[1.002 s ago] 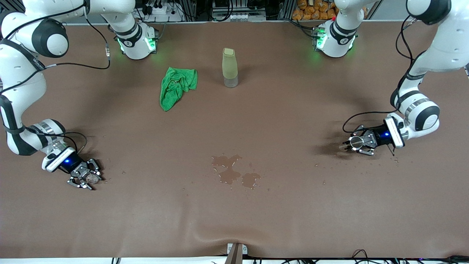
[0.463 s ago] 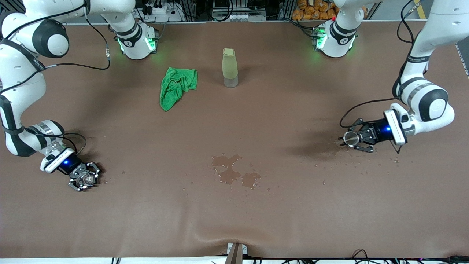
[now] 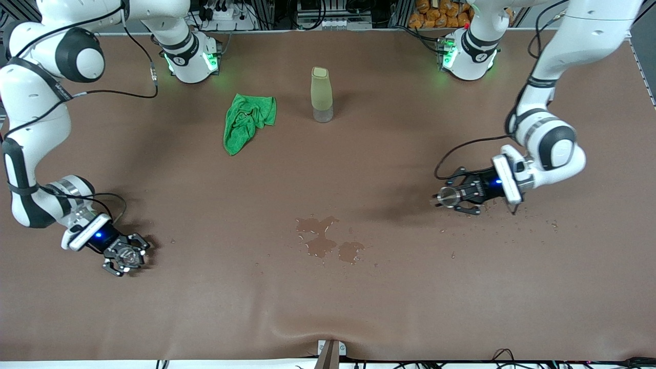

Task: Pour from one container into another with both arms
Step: 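Lift the jigger and beaker, bringing both grippers together mid-table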

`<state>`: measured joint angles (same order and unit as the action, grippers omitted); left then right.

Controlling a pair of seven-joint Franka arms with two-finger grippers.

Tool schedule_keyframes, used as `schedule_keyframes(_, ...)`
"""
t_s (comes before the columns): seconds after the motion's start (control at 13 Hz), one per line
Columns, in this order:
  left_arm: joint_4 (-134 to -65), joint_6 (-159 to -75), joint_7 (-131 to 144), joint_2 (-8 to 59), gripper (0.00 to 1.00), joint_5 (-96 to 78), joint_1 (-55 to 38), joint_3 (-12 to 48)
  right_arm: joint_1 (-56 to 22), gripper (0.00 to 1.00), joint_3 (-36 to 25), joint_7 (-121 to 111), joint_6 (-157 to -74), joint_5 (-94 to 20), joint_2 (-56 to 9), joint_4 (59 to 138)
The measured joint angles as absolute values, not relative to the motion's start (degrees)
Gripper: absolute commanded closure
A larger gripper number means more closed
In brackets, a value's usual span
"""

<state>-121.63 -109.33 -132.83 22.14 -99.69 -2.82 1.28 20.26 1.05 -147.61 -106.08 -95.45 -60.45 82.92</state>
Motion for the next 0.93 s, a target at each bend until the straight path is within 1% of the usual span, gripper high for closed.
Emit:
schedule_keyframes(0.31,-121.7,-111.47,-137.72,22.63,1.0,-109.81,-8.68,1.29,13.02,1.0,1.15,-141.46,-106.16,-97.27,-59.93,79.48)
schedule_keyframes(0.54,-121.85,-112.29,-142.94,24.48,1.0,-115.98,-12.5,1.3,9.12,1.0,1.12,-139.28,-106.1,-97.36,-59.53,77.25)
schedule_keyframes(0.93,-121.88,-115.49,-145.03,25.13,1.0,-117.85,-15.49,1.33,2.34,1.0,1.76,-127.38,-105.15,-94.86,-58.91,73.84)
